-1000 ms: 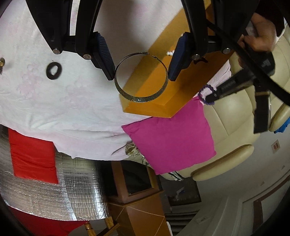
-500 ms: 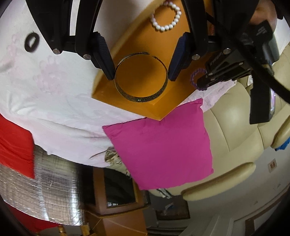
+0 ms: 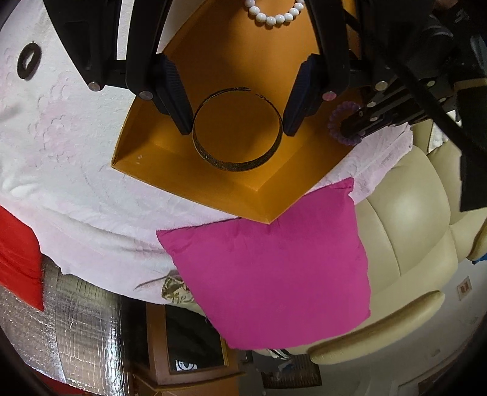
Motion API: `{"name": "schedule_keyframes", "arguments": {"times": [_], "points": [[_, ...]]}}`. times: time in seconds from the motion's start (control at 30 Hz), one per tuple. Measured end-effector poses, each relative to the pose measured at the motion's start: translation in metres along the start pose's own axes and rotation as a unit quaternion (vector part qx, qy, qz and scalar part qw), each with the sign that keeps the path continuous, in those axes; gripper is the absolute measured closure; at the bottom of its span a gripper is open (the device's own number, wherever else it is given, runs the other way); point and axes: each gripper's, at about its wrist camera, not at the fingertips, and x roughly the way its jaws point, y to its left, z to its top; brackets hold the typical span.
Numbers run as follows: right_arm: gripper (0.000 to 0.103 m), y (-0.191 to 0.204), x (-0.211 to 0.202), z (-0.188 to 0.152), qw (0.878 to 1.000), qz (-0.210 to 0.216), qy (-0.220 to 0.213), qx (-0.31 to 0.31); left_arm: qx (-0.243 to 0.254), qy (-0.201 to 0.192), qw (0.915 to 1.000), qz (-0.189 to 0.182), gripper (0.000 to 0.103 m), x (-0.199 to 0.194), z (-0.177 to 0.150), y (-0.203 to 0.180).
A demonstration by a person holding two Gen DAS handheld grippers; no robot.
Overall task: Organize jewelry
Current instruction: 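Open the left gripper over the box while the right gripper releases the bangle, then move the left tool to the black ring while the right tool moves to the watch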
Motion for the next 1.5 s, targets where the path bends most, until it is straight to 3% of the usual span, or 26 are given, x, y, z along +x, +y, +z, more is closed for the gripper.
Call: {"name": "schedule_keyframes", "arguments": {"times": [0.2,0.27,0.3,0.33,0.47,0.53,0.73,0.93,1.03,1.2,1.27,1.33,1.5], "points": [[0.034,-0.01,0.009,0.001,0.999,0.012,0.029,0.041,0.007,0.012,0.9998,0.014,0.093,0.003,-0.001,-0.005],[0.032,-0.014,0.007,0.001,0.998,0.013,0.025,0.053,0.011,0.016,0.9996,0.02,0.083,0.004,-0.001,-0.006],[0.032,-0.015,0.006,0.001,0.998,0.014,0.024,0.057,0.009,0.016,0.9995,0.024,0.07,0.003,-0.001,-0.006],[0.032,-0.017,0.002,0.0,0.998,0.016,0.019,0.061,0.005,0.014,0.9996,0.023,0.065,0.002,-0.001,-0.005],[0.032,-0.029,-0.019,-0.003,0.997,0.017,-0.012,0.079,0.005,0.006,0.9995,0.029,0.062,-0.001,0.0,-0.008],[0.032,-0.04,-0.032,-0.006,0.995,0.013,-0.027,0.093,0.015,-0.003,0.9993,0.035,0.055,-0.005,0.001,-0.014],[0.032,-0.078,-0.075,-0.02,0.991,-0.016,-0.058,0.121,0.03,-0.034,0.9986,0.025,0.051,-0.024,0.0,-0.036],[0.032,-0.138,-0.134,-0.054,0.983,-0.067,-0.068,0.156,0.045,-0.095,0.9939,0.034,0.046,-0.054,-0.001,-0.066],[0.032,-0.17,-0.168,-0.079,0.975,-0.098,-0.079,0.181,0.053,-0.132,0.9892,0.036,0.036,-0.073,-0.005,-0.088],[0.032,-0.221,-0.216,-0.126,0.955,-0.129,-0.086,0.253,0.087,-0.176,0.9801,0.031,0.035,-0.097,-0.018,-0.131],[0.032,-0.236,-0.233,-0.143,0.946,-0.141,-0.093,0.275,0.104,-0.186,0.9768,0.023,0.034,-0.103,-0.026,-0.149],[0.032,-0.248,-0.245,-0.157,0.935,-0.163,-0.097,0.299,0.126,-0.193,0.9731,0.01,0.021,-0.11,-0.035,-0.168],[0.032,-0.287,-0.267,-0.194,0.907,-0.195,-0.1,0.358,0.2,-0.201,0.9589,-0.009,0.019,-0.117,-0.063,-0.222]]}}
